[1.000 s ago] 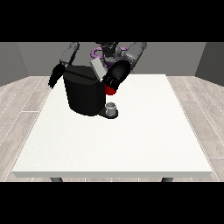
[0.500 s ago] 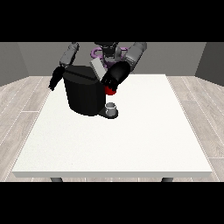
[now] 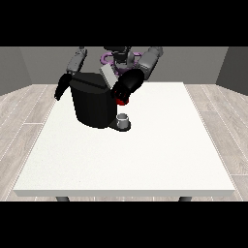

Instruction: Insert the coffee pod into the coffee machine and close the lid

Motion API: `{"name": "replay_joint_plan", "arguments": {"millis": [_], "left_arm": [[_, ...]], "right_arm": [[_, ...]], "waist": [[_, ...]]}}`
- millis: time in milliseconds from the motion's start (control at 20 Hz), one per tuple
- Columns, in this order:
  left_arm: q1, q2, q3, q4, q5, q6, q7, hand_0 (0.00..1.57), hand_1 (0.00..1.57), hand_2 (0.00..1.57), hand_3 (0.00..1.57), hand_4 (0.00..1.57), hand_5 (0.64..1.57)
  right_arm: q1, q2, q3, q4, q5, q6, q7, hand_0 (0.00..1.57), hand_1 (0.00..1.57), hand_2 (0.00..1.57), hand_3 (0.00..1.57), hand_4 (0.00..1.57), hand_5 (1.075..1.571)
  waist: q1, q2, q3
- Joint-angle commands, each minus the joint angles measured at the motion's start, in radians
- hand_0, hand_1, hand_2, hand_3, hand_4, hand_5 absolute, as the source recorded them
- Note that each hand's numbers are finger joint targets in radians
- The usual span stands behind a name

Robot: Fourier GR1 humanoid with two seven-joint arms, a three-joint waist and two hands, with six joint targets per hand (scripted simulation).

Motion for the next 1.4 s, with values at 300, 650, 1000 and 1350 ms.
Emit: {"name": "replay_joint_plan", "arguments": {"millis": [300, 650, 1000, 1350], "left_arm": [[-0.003, 0.050, 0.028, 0.024, -0.021, 0.044, -0.010, 0.00, 0.00, 0.53, 0.44, 0.00, 1.571], [0.039, -0.046, 0.016, 0.043, -0.019, 0.000, 0.079, 0.00, 0.00, 0.22, 0.15, 0.00, 1.571], [0.250, -0.168, -0.022, 0.011, 0.003, -0.020, 0.056, 0.00, 0.00, 0.08, 0.00, 0.00, 1.571], [0.420, -0.377, 0.231, 0.009, 0.334, -0.014, -0.032, 0.00, 0.00, 0.00, 0.00, 0.42, 1.571]], "right_arm": [[0.000, -0.001, -0.019, -0.008, -0.026, 0.012, -0.017, 0.00, 0.00, 0.00, 0.00, 0.13, 1.571], [0.058, 0.033, 0.015, 0.023, -0.021, 0.024, 0.006, 0.00, 0.00, 0.00, 0.00, 0.00, 1.571], [0.270, 0.034, 0.006, 0.085, -0.025, 0.028, -0.073, 0.00, 0.00, 0.00, 0.00, 0.00, 1.571], [0.314, 0.039, -0.051, 0.078, -0.091, 0.035, -0.080, 0.00, 0.00, 0.00, 0.00, 0.00, 1.571]], "waist": [[0.004, 0.008, -0.0034], [0.035, -0.118, -0.0032], [0.151, -0.325, -0.0034], [0.288, -0.488, -0.0062]]}}
